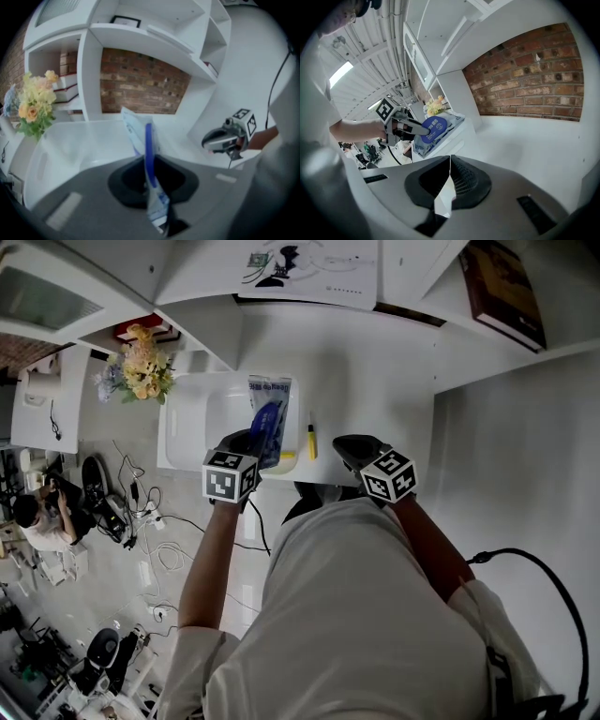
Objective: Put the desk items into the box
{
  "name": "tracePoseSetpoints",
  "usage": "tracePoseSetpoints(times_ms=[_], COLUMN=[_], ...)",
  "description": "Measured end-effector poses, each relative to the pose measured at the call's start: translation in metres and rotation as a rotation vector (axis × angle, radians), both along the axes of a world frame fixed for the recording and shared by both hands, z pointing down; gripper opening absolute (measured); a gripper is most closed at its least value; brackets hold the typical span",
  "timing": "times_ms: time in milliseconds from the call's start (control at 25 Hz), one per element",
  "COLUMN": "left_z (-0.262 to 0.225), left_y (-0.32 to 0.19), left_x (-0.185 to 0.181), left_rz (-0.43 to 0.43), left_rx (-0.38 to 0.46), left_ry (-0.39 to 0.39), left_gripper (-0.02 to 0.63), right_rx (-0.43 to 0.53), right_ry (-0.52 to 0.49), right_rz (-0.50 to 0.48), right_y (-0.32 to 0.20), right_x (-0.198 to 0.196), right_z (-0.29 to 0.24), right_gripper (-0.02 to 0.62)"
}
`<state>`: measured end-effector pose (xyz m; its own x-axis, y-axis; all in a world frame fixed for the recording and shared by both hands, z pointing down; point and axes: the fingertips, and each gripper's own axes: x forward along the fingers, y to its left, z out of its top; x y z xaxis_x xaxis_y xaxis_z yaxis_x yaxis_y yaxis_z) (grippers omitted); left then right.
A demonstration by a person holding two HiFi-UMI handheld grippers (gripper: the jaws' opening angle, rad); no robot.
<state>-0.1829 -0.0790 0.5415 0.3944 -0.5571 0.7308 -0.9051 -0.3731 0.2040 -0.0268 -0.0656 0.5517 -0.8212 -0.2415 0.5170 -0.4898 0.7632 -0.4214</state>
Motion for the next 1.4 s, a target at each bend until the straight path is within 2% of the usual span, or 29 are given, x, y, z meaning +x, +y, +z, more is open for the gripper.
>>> tracePoseSetpoints(times_ms=[320,760,920,1120,1280,1400], left_z=[0.03,0.078,0.092,0.098,0.12,0.137], left_y=[-0.001,-0.01,-0.015,-0.025,-0.023,-0.021], left_x=[-0.02,-0.027,-0.025,-0.026,-0.028,-0.032], left_rz=[0.121,0.291,0.3,0.384,0.489,0.53], left_rx=[-0.106,-0.193,-0.245,-0.238,-0.246,-0.256], left_ry=[-0.049,-0.087,-0.03,-0.082,-0.131,-0.143], left_gripper=[0.041,0.041,0.041,0.041,0.041,0.041], right_rx=[-0.01,-0.031,-0.046,-0.06,-0.062,-0.061], right_ry=[0.01,0.044,0.054,0.054,0.056,0.064], right_rz=[0.02,0.088,0.131,0.179,0.203,0.213], right_y=[-0.003,0.002,0.005,0.008,0.011,0.013], right_x=[-0.013,-0.019,-0.013,-0.011,-0.011,-0.01], right_z=[0.006,0.018,0.025,0.03,0.032,0.033], right_gripper=[0.003,0.003,0.003,0.003,0.003,0.003])
